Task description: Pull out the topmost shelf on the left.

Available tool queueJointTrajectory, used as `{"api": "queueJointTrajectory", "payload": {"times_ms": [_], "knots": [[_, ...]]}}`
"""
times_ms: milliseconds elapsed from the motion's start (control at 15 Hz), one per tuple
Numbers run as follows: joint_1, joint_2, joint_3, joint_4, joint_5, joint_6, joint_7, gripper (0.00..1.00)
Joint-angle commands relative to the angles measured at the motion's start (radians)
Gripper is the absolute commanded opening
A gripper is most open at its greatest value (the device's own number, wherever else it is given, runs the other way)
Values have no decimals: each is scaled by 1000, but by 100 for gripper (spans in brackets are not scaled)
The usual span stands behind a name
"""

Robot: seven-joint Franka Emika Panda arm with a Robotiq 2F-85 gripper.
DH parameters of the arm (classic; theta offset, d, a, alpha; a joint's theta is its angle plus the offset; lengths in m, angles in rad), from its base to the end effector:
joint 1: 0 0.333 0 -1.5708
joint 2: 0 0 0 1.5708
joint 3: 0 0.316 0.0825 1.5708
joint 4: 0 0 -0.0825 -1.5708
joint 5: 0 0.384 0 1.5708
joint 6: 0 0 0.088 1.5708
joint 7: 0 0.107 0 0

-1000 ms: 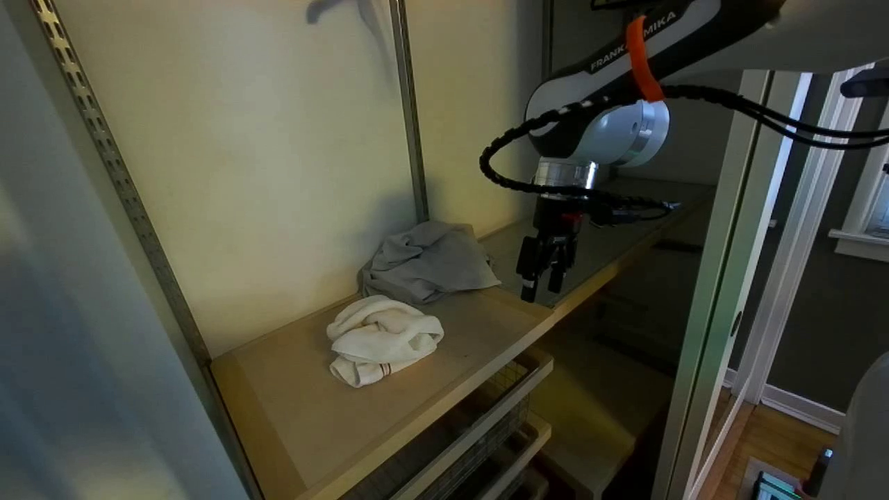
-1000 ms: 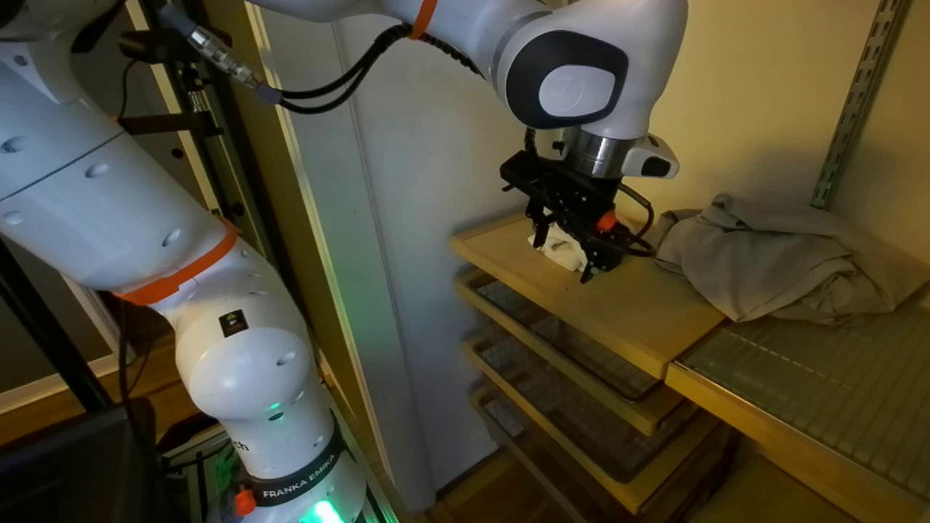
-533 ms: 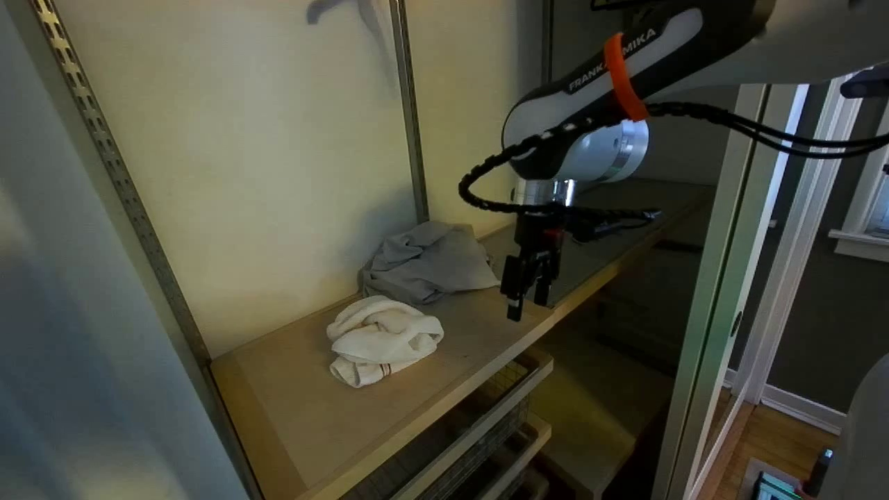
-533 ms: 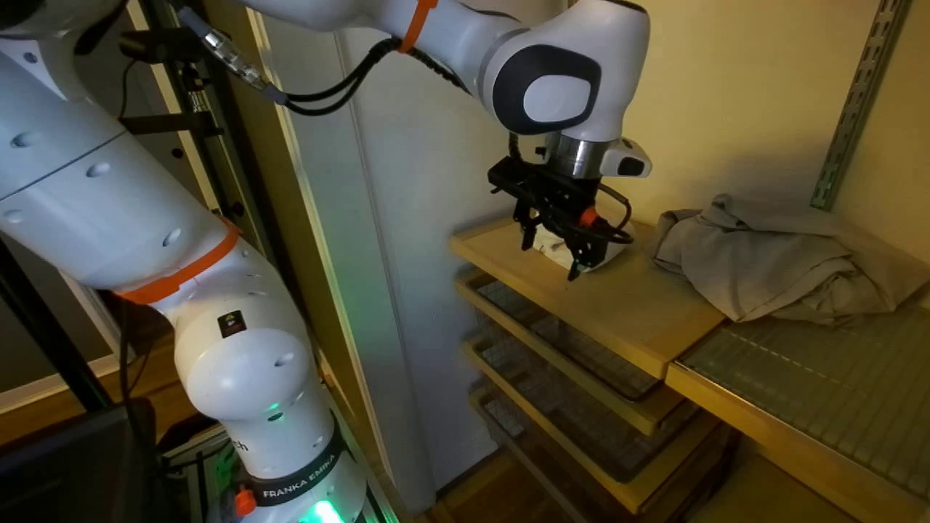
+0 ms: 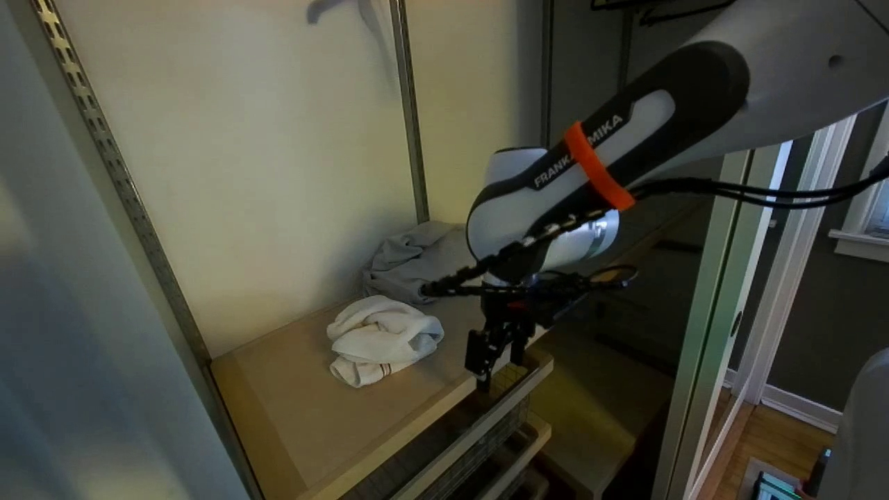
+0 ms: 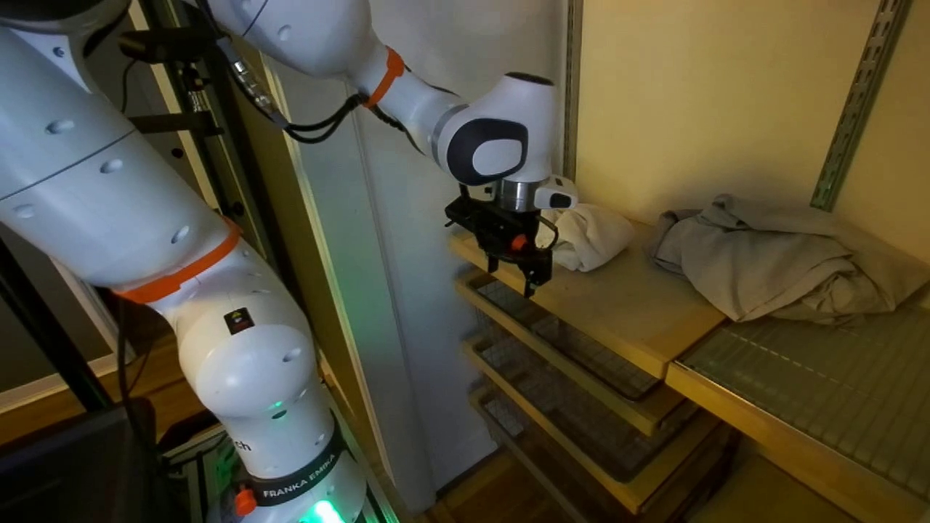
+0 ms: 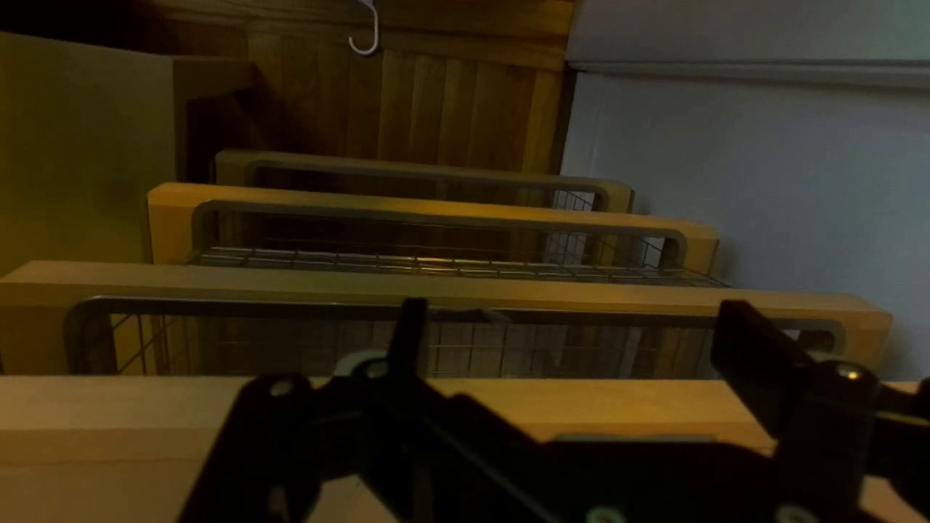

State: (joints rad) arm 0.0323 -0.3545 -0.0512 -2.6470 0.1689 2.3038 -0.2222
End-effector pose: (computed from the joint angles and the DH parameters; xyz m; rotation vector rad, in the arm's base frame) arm 0.3999 -0.0033 0.3603 -2.9964 -0.1407 -0.0403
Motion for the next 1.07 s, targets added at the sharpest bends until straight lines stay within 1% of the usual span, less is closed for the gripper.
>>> {"api": "queueJointTrajectory", "payload": {"times_ms": [0, 67, 133, 200, 267, 333, 400, 467, 533, 600, 867, 1000], "knots": [[8, 6, 34, -126, 15, 179, 107, 100], [7, 17, 41, -158, 5, 239, 128, 100], [5, 104, 44, -95, -5, 291, 139, 100], [3, 123, 48, -117, -24, 367, 135, 100], [-3, 155, 53, -121, -56, 442, 125, 100], [-13, 187, 57, -122, -111, 499, 98, 100], [0, 219, 44, -121, -98, 563, 80, 100], [7, 149, 37, -121, -78, 468, 105, 100], [6, 180, 37, -121, -86, 516, 98, 100], [6, 203, 38, -118, -88, 538, 93, 100], [5, 222, 39, -109, -88, 545, 86, 100], [-8, 243, 55, -106, -127, 566, 132, 100]]}}
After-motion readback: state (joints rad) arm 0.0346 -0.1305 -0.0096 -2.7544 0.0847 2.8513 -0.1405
